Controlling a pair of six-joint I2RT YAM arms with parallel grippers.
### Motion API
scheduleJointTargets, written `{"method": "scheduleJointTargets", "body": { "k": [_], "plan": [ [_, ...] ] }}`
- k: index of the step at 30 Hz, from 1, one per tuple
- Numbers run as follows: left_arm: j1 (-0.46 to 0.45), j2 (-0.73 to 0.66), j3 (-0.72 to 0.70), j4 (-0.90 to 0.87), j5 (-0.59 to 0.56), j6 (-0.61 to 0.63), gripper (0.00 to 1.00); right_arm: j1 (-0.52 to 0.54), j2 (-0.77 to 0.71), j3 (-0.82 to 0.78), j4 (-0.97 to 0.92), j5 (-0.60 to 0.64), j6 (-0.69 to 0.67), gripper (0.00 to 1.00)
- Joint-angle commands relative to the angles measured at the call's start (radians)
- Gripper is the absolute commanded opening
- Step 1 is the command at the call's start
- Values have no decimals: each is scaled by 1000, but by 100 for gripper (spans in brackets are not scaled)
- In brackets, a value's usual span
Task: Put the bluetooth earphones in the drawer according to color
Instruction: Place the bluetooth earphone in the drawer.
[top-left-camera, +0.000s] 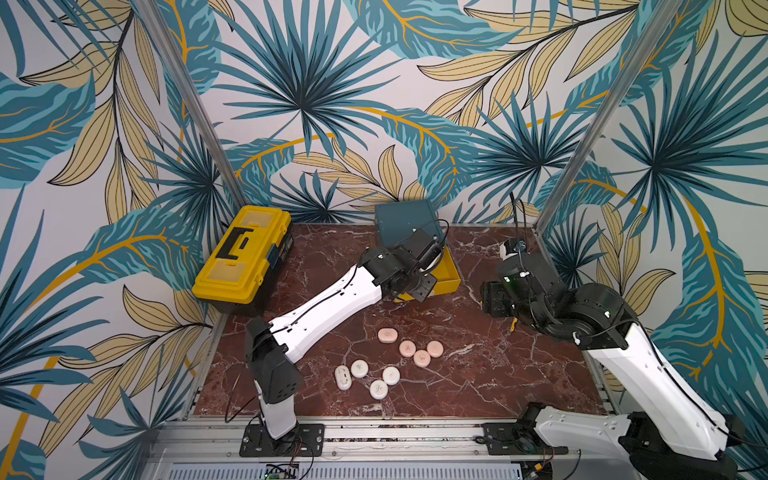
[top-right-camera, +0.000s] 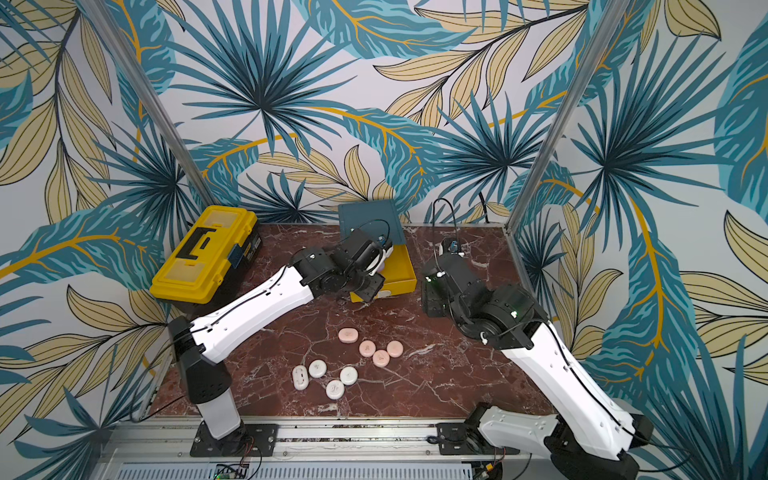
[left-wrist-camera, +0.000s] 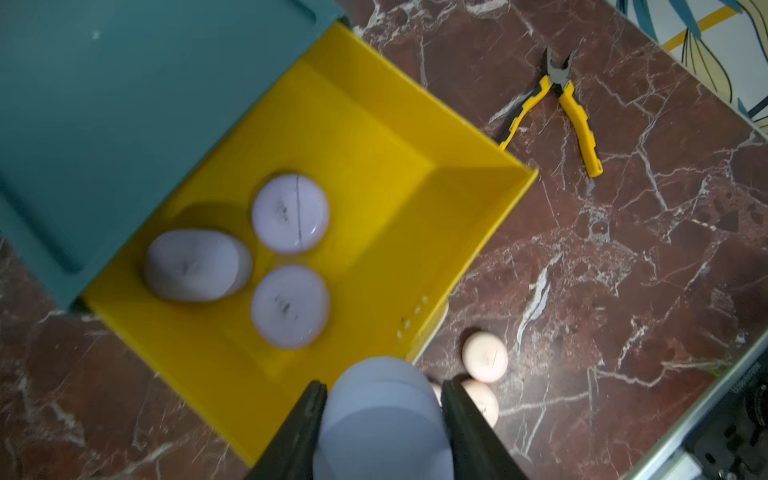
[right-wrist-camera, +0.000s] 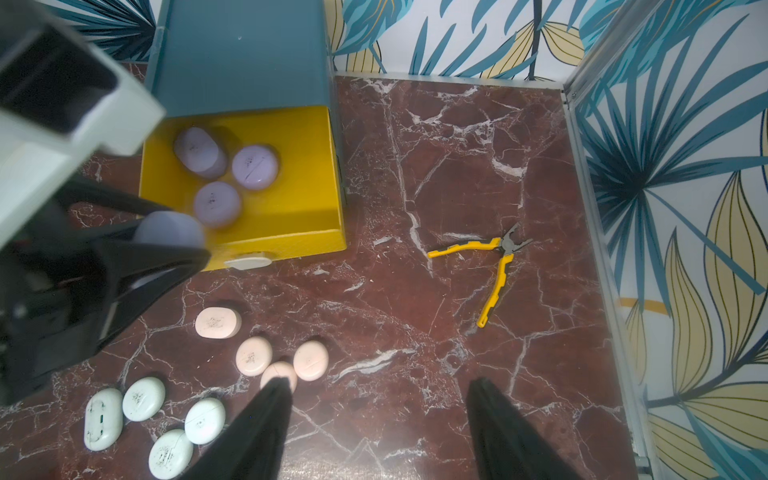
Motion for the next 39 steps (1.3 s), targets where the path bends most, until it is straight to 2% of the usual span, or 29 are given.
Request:
{"method": "scheduleJointTargets", "body": {
  "k": [1, 5, 10, 15, 24, 27, 33, 37, 39],
  "plan": [
    [15, 120, 206, -31, 21, 39, 30, -4, -19, -22, 0, 2, 12, 73],
    [29, 244, 378, -58, 29, 31, 29, -3, -30, -29, 3, 2, 10, 72],
    [43, 330, 521, -72, 68, 16, 28, -4, -39, -32, 3, 4, 8, 73],
    [59, 392, 574, -91, 100, 7, 28, -5, -40, -28, 2, 4, 6, 73],
    [77, 446, 570, -98, 123, 5, 29, -5, -27, -27, 7, -5, 7, 73],
    [81, 459, 571, -100, 130, 0, 33, -5, -23, -29, 8, -6, 5, 73],
    [81, 460, 574, -96, 125, 1, 60, -4, -25, -33, 8, -6, 7, 73],
    [81, 418, 573, -90, 106, 10, 69, -5, -33, -34, 8, -6, 7, 73],
    [80, 387, 573, -85, 98, 19, 70, -5, -33, -31, 8, -11, 7, 73]
  ]
}}
